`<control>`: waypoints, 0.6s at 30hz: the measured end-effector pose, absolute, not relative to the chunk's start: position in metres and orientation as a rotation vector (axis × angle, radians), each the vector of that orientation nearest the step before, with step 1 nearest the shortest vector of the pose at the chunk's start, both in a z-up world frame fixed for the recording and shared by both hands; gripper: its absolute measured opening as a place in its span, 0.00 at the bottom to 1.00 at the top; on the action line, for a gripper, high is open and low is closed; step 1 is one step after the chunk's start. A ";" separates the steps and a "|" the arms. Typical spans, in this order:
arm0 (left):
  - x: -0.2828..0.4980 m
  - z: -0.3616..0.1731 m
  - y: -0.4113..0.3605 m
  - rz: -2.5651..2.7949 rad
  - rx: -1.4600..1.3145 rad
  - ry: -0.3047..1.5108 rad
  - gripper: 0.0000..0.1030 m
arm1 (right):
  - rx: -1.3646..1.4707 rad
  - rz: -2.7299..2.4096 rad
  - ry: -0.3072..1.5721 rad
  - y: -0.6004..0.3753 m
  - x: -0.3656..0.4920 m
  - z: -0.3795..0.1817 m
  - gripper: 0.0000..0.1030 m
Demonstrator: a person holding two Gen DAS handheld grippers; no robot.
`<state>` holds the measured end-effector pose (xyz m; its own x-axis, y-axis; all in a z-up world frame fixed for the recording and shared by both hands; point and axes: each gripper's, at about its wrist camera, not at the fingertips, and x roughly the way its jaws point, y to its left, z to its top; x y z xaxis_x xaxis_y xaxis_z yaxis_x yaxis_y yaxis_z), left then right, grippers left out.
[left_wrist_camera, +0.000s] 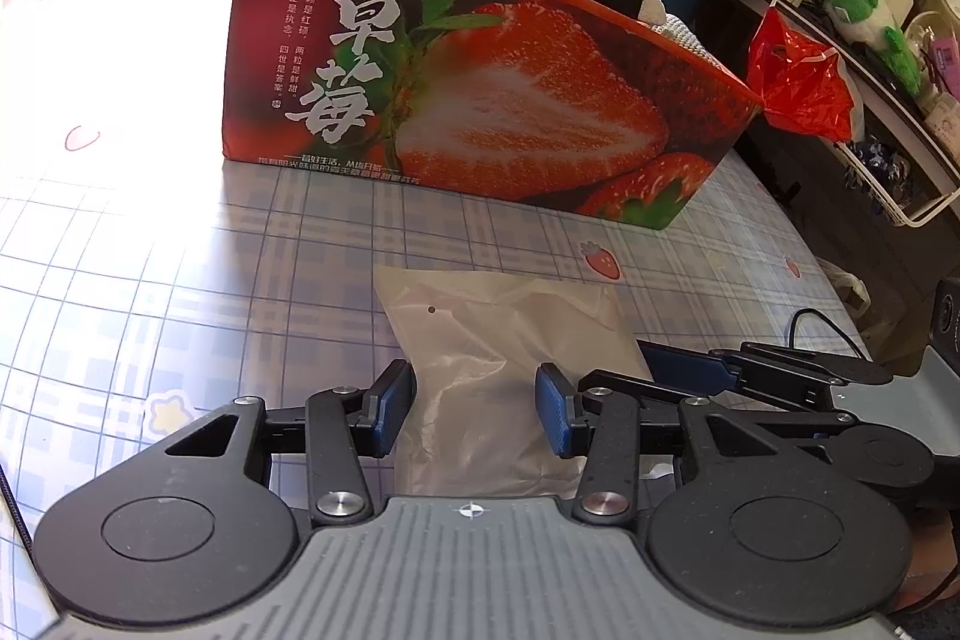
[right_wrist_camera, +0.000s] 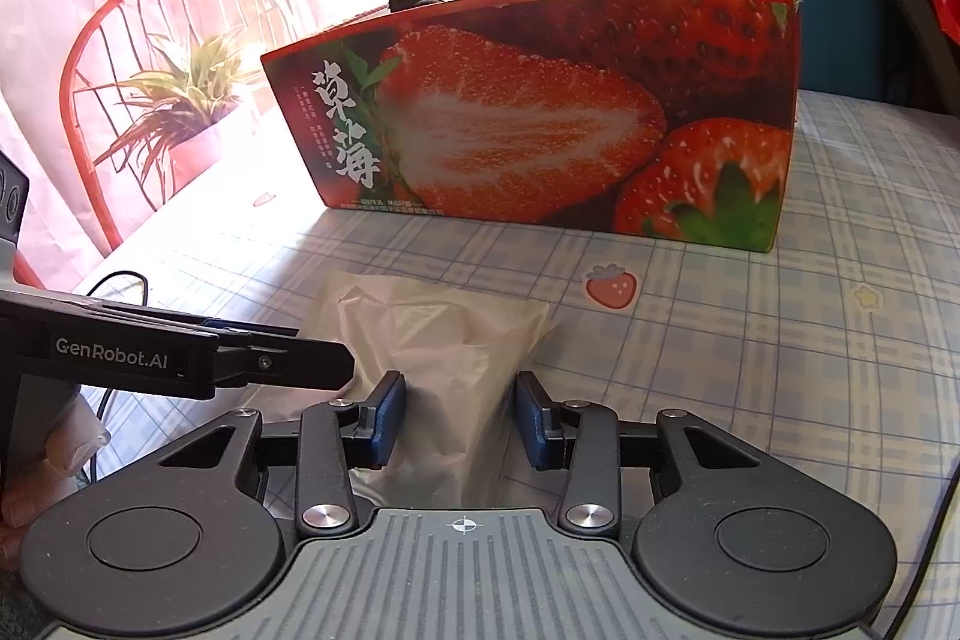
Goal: Organize soft objects
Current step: 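Close both grippers on the white plastic pouch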
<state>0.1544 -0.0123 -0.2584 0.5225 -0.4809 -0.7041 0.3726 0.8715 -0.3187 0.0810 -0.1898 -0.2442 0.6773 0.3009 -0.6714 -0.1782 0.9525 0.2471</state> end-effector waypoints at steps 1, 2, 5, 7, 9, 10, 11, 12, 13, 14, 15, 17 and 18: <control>0.154 -0.259 -0.012 -0.514 -0.133 0.883 0.46 | 0.167 0.271 0.782 -0.190 0.081 -0.244 0.35; 0.155 -0.259 -0.012 -0.514 -0.136 0.884 0.46 | 0.167 0.271 0.782 -0.190 0.081 -0.244 0.35; 0.155 -0.259 -0.011 -0.517 -0.144 0.885 0.46 | 0.167 0.272 0.782 -0.191 0.081 -0.244 0.35; 0.155 -0.259 -0.011 -0.517 -0.143 0.886 0.46 | 0.167 0.271 0.783 -0.191 0.081 -0.244 0.35; 0.155 -0.259 -0.011 -0.517 -0.142 0.886 0.46 | 0.167 0.271 0.783 -0.190 0.082 -0.244 0.35; 0.155 -0.259 -0.011 -0.516 -0.140 0.886 0.46 | 0.170 0.271 0.784 -0.191 0.082 -0.244 0.35; 0.155 -0.259 -0.011 -0.515 -0.139 0.889 0.46 | 0.180 0.270 0.784 -0.192 0.082 -0.244 0.35; 0.155 -0.259 -0.011 -0.509 -0.136 0.891 0.46 | 0.217 0.263 0.784 -0.196 0.082 -0.246 0.34; 0.155 -0.258 -0.010 -0.502 -0.133 0.895 0.45 | 0.264 0.256 0.783 -0.200 0.082 -0.247 0.32; 0.155 -0.258 -0.010 -0.498 -0.131 0.898 0.45 | 0.296 0.254 0.782 -0.204 0.082 -0.247 0.31; 0.155 -0.257 -0.009 -0.491 -0.130 0.901 0.45 | 0.317 0.254 0.783 -0.207 0.082 -0.248 0.31; 0.154 -0.256 -0.008 -0.472 -0.118 0.905 0.45 | 0.329 0.250 0.783 -0.208 0.082 -0.249 0.30; 0.153 -0.255 -0.007 -0.463 -0.113 0.907 0.45 | 0.331 0.248 0.781 -0.208 0.082 -0.249 0.30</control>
<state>0.1535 -0.0067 -0.2553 0.5251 -0.4331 -0.7326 0.3389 0.8961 -0.2868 0.0818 -0.2078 -0.2488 0.6854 0.3378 -0.6451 -0.0952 0.9199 0.3804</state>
